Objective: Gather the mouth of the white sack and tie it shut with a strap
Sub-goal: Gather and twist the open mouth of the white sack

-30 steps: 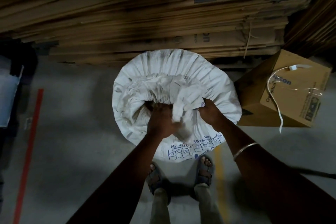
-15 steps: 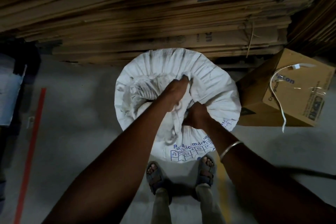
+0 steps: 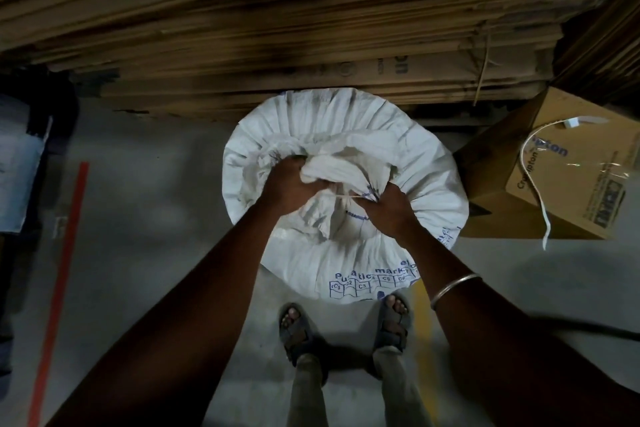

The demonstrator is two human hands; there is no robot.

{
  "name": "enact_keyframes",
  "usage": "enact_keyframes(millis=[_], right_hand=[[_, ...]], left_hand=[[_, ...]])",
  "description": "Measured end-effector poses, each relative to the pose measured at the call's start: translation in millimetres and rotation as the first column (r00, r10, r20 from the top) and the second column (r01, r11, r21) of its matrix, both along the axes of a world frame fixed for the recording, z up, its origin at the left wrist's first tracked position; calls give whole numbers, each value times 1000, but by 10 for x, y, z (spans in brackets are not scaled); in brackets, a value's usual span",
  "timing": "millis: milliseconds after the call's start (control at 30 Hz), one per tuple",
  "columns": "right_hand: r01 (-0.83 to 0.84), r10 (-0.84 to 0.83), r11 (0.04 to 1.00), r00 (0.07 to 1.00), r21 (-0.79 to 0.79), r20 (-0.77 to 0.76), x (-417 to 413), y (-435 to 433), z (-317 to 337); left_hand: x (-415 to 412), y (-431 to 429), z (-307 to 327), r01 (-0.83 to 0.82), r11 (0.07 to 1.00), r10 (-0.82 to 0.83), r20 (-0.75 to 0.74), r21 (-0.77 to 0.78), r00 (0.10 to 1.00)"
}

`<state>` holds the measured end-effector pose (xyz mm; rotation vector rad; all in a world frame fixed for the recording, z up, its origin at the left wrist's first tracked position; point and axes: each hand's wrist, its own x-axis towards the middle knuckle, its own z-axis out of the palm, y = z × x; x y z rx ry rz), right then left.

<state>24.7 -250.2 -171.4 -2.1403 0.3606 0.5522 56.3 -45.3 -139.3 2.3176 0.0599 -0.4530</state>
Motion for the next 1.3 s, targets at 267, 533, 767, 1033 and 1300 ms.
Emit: enact_keyframes(millis=[267, 533, 767, 1033, 1300], right_hand=[[-315, 348, 934, 907, -167, 237, -117, 40, -62], [-416, 428, 888, 903, 195, -24, -172, 34, 22], [-147, 197, 960, 959, 236, -202, -248, 204, -77], [304, -254, 816, 953, 491, -167, -309, 139, -102], [4, 82, 936, 970, 352, -230, -115, 100, -87]], left_hand=[[-141, -112, -149, 24, 998, -19, -89, 56, 996], [-81, -101, -1, 70, 993, -32, -357, 93, 933], [-82, -511, 112, 64, 994, -94, -402, -88, 911], [-237, -434, -4, 265, 961, -251, -148, 83, 957], [-416, -121, -101, 207, 939, -185, -104, 275, 977]])
